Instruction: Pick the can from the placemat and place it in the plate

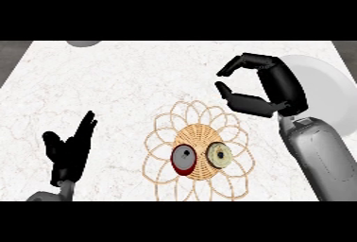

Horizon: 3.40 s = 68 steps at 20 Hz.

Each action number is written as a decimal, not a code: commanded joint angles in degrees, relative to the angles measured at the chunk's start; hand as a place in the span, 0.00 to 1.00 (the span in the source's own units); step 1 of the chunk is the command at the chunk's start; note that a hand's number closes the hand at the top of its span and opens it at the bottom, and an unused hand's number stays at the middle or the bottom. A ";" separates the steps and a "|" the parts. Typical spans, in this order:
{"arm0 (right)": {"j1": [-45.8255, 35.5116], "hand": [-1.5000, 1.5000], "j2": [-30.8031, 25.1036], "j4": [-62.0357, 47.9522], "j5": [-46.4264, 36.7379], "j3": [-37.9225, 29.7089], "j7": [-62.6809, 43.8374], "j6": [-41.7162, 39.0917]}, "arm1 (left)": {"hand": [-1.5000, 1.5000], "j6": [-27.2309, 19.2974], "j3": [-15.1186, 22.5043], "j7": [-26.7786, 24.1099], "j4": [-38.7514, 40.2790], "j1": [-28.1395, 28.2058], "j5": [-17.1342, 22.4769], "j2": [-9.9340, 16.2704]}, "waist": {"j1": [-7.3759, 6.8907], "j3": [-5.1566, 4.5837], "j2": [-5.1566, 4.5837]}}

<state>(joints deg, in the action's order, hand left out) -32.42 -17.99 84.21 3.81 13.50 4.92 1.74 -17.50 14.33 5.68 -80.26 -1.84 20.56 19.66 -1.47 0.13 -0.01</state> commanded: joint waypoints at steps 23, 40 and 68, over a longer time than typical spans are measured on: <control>-8.32 0.00 -9.42 3.74 -9.40 10.76 -14.06 -26.75 | 0.50 3.58 2.18 3.35 -0.57 1.58 -2.36 -5.06 | 1.92 -0.19 0.27; 0.48 0.00 3.76 9.33 -22.88 18.18 -27.78 -29.20 | 0.50 7.99 -0.89 1.17 -3.25 7.57 -4.49 -5.24 | 1.03 -0.14 0.06; 6.42 0.00 16.69 -2.12 -47.87 22.43 -23.22 -29.02 | 0.50 11.48 -5.14 5.99 -2.42 3.46 -9.35 -10.02 | 1.15 -0.13 0.00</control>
<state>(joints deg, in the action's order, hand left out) -25.34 -2.75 86.28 -41.80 35.77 -19.94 -27.16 -6.82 8.62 9.52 -82.69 0.64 10.84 10.77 -0.29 0.35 0.24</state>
